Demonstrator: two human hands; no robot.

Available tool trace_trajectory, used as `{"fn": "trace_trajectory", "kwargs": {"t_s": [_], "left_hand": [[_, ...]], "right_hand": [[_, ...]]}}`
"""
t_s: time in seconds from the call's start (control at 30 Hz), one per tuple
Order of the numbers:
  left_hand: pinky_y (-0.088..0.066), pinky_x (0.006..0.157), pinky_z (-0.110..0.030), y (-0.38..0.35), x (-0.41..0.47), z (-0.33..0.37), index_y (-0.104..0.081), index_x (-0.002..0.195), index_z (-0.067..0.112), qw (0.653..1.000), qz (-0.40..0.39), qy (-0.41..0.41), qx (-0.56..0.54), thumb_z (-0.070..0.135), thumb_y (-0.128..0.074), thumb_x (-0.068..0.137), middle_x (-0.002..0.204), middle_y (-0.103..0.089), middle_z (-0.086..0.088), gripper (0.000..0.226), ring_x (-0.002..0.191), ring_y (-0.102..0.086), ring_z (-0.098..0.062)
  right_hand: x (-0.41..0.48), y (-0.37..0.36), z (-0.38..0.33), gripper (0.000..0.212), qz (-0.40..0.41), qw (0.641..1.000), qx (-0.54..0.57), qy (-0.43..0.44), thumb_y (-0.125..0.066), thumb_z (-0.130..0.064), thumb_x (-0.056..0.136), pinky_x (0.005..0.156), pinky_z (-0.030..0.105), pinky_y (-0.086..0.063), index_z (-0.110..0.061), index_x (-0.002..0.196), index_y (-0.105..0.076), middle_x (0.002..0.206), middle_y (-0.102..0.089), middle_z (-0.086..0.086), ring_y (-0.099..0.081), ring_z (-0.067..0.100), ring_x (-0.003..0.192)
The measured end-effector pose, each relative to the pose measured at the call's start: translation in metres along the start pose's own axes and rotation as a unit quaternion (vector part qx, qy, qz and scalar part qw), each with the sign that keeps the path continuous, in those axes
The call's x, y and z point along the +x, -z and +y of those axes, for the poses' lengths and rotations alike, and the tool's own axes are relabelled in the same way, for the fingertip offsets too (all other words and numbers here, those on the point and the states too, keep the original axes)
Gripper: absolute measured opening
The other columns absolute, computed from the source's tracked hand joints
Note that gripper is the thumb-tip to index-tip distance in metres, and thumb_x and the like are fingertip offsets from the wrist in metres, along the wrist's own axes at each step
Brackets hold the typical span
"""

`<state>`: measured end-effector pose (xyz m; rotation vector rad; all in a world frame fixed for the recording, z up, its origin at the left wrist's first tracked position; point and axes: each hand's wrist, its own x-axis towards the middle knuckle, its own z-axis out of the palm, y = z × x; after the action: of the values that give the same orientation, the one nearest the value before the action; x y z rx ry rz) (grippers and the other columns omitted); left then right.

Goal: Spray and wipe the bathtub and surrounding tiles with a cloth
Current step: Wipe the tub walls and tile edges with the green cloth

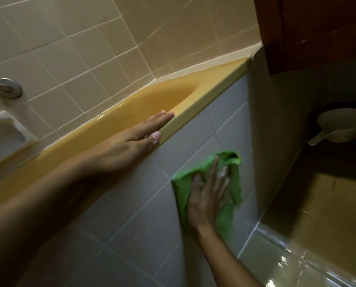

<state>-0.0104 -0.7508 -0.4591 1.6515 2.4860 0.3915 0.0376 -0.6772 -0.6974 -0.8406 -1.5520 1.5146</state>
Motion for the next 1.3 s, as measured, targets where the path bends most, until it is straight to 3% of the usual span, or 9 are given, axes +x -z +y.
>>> {"fn": "trace_trajectory", "kwargs": {"t_s": [0.1,0.3,0.43,0.57,0.73,0.9,1.0,1.1,1.3], "left_hand": [[-0.005,0.11,0.003,0.002,-0.023,-0.003,-0.023,0.148,0.055,1.0,-0.002,-0.002,0.008,0.049,-0.039,0.103,0.164,-0.014,0.027,0.047,0.146,-0.006,0.019],[-0.004,0.124,-0.022,0.003,-0.037,-0.006,-0.009,0.147,0.058,0.997,-0.018,0.008,0.071,0.057,-0.029,0.09,0.167,-0.004,0.024,0.06,0.15,-0.001,0.007],[-0.005,0.122,-0.024,0.005,-0.026,-0.007,-0.007,0.152,0.057,0.996,-0.039,0.0,0.078,0.061,-0.029,0.088,0.167,0.0,0.024,0.069,0.151,-0.002,0.004],[-0.008,0.128,-0.037,0.008,-0.015,-0.008,-0.007,0.148,0.065,0.998,-0.06,0.005,0.032,0.07,-0.04,0.093,0.167,0.001,0.028,0.064,0.153,-0.004,0.001],[-0.007,0.126,-0.03,0.007,-0.009,-0.005,-0.011,0.153,0.06,0.998,-0.059,0.006,0.024,0.044,-0.042,0.105,0.166,-0.001,0.03,0.059,0.152,-0.005,0.004],[-0.008,0.117,-0.019,0.005,0.001,0.002,-0.017,0.155,0.054,0.998,-0.043,0.017,0.033,0.034,-0.048,0.106,0.166,-0.007,0.028,0.062,0.151,-0.008,0.005],[-0.006,0.121,-0.021,0.003,0.006,0.009,-0.021,0.157,0.05,0.998,-0.031,0.027,0.043,0.029,-0.051,0.105,0.167,-0.01,0.024,0.063,0.152,-0.01,0.002],[-0.008,0.125,-0.025,0.003,0.01,0.014,-0.024,0.157,0.047,0.998,-0.02,0.025,0.048,0.026,-0.051,0.106,0.168,-0.013,0.02,0.062,0.153,-0.013,-0.001],[-0.012,0.115,-0.016,0.001,0.004,0.013,-0.032,0.157,0.041,0.999,-0.007,0.018,0.04,0.025,-0.048,0.108,0.166,-0.022,0.015,0.055,0.15,-0.022,-0.005]], "right_hand": [[0.007,-0.003,-0.054,0.065,0.005,0.999,-0.011,0.047,-0.009,-0.077,0.087,0.118,0.059,0.013,-0.063,0.144,0.019,0.165,0.023,-0.016,0.022,0.014,0.153],[0.047,0.005,-0.11,0.06,0.026,0.998,-0.006,0.065,-0.019,-0.067,0.1,0.116,0.07,0.008,-0.057,0.153,0.008,0.169,0.013,-0.01,0.017,0.02,0.155],[0.085,0.022,-0.108,0.058,0.036,0.997,-0.011,0.065,-0.02,-0.064,0.103,0.115,0.07,0.008,-0.056,0.154,0.005,0.17,0.01,-0.008,0.013,0.023,0.156],[0.136,0.038,-0.059,0.057,0.051,0.998,-0.006,0.024,-0.021,-0.058,0.106,0.119,0.064,0.006,-0.049,0.157,0.002,0.17,0.007,-0.003,0.011,0.025,0.156],[0.167,0.042,0.063,0.053,0.03,0.997,-0.055,-0.053,-0.02,-0.038,0.111,0.125,0.048,0.004,-0.028,0.162,-0.008,0.17,0.001,0.005,0.003,0.032,0.156],[0.114,0.034,0.171,0.056,0.071,0.982,0.032,-0.174,-0.019,-0.039,0.111,0.126,0.041,-0.002,-0.012,0.16,-0.019,0.168,-0.012,0.016,-0.009,0.031,0.155],[0.059,0.016,0.205,0.055,0.058,0.982,0.016,-0.179,-0.005,-0.023,0.107,0.12,0.025,0.013,-0.001,0.155,-0.02,0.164,-0.014,0.029,-0.008,0.042,0.154],[0.008,-0.001,0.193,0.048,0.075,0.98,0.028,-0.18,-0.024,-0.022,0.111,0.11,0.012,0.019,-0.008,0.156,-0.017,0.167,-0.004,0.018,0.001,0.028,0.156],[-0.087,-0.026,0.104,0.067,0.016,1.0,0.002,0.0,-0.021,-0.059,0.092,0.123,0.039,0.005,-0.053,0.153,0.006,0.162,0.017,-0.018,0.018,0.007,0.153]]}}
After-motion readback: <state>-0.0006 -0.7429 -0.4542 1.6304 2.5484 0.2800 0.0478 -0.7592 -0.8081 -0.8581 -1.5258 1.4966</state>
